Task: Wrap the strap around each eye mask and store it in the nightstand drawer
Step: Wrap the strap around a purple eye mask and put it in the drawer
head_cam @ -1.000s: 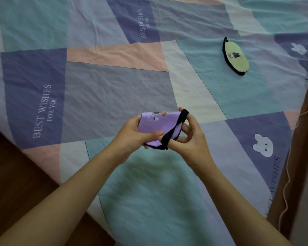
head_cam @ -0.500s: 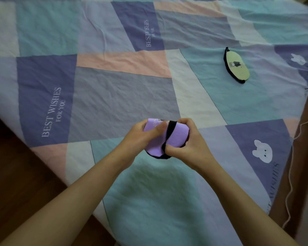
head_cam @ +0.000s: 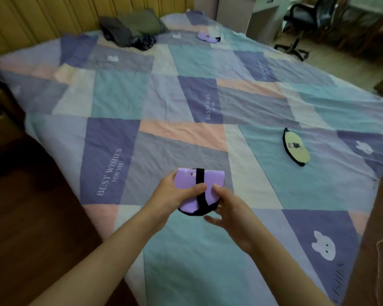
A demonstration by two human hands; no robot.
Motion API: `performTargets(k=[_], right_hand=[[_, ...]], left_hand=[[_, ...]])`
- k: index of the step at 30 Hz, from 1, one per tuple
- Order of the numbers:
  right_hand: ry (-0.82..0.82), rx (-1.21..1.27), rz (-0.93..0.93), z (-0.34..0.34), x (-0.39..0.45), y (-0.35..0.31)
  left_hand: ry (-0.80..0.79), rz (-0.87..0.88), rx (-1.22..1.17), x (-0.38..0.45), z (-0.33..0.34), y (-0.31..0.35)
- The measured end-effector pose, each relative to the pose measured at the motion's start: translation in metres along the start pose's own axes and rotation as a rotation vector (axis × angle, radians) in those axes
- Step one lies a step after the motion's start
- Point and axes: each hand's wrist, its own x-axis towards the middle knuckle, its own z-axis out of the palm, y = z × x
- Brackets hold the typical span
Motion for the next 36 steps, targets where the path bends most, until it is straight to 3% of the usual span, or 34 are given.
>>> performTargets(k=[5, 9, 11, 15, 19, 21, 24, 26, 31, 36], right_hand=[[0.047, -0.214, -0.417, 0.067, -0.019, -0.071], [-0.129, -0.5, -0.846, 0.137, -0.05, -0.133], [-0.228, -0.665, -0.967, 0.179, -0.064, -0.159], [-0.442, -0.722, -0.979, 0.269, -0.081, -0.196], [-0.551, -0.667, -0.982, 0.368, -0.09, -0.215], [-0.595, -0.641, -0.994, 0.416, -0.092, -0.22], [-0.644, -0.622, -1.007, 0.48, -0.09, -0.224], [-0.67, -0.598, -1.014, 0.517, -0.085, -0.227], [-0.712, -0.577, -0.98, 0.586, -0.054, -0.236], [-0.727, -0.668, -0.976, 0.666, 0.018, -0.251]], left_hand=[[0.113, 0.108, 0.013, -0.037, -0.047, 0.083], [0.174, 0.197, 0.052, -0.078, -0.108, 0.152], [0.181, 0.233, 0.076, -0.103, -0.144, 0.183], [0.198, 0.288, 0.162, -0.161, -0.219, 0.238], [0.27, 0.383, 0.282, -0.224, -0.306, 0.283], [0.428, 0.447, 0.545, -0.257, -0.357, 0.298], [0.704, 0.473, 1.137, -0.301, -0.437, 0.307], [0.79, 0.44, 1.322, -0.323, -0.484, 0.308], [0.906, 0.307, 1.417, -0.345, -0.574, 0.297], [0.942, 0.233, 1.403, -0.307, -0.657, 0.282]])
